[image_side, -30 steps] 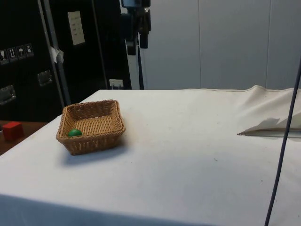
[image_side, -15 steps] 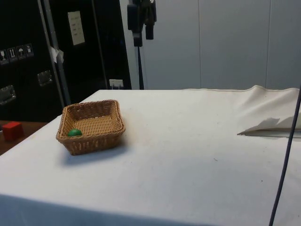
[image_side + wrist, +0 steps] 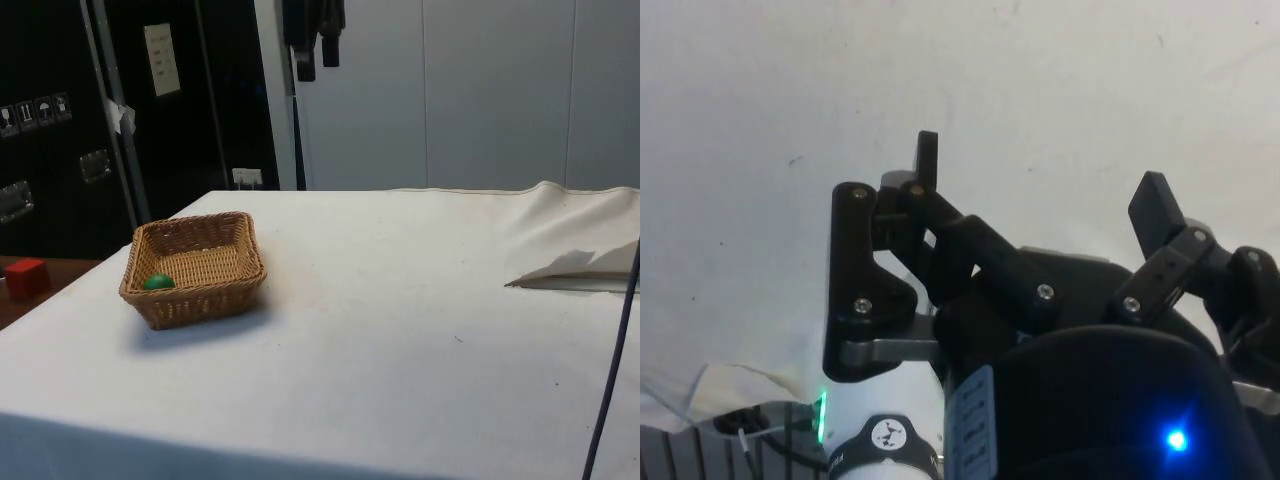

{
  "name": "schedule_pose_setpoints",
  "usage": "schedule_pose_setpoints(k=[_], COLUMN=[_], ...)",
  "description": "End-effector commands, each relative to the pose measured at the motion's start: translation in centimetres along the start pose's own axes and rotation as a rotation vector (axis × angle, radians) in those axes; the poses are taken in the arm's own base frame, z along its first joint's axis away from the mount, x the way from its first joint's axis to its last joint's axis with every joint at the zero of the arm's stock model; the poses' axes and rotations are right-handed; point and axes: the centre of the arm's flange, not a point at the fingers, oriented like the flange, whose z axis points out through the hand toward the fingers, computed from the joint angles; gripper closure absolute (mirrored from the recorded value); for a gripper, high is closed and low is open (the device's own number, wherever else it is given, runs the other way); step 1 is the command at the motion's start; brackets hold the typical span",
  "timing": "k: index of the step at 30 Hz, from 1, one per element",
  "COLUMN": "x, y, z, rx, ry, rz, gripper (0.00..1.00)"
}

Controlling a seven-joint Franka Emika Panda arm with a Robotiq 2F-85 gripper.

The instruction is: Pick up the ball and place it into the basket.

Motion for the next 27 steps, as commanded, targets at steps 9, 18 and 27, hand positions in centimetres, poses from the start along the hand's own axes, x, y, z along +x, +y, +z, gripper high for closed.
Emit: schedule_pose_setpoints(k=[9, 18, 27], x=[-1.1, -1.8, -2.3], y=[0.5, 0.2, -0.1], z=[-1.5, -1.4, -1.4], rx=[0.02, 0.046, 0.084], ry=[-0.014, -0.028, -0.046], rz=[0.0, -0.027, -0.078], gripper=[0.0, 0.0, 0.0])
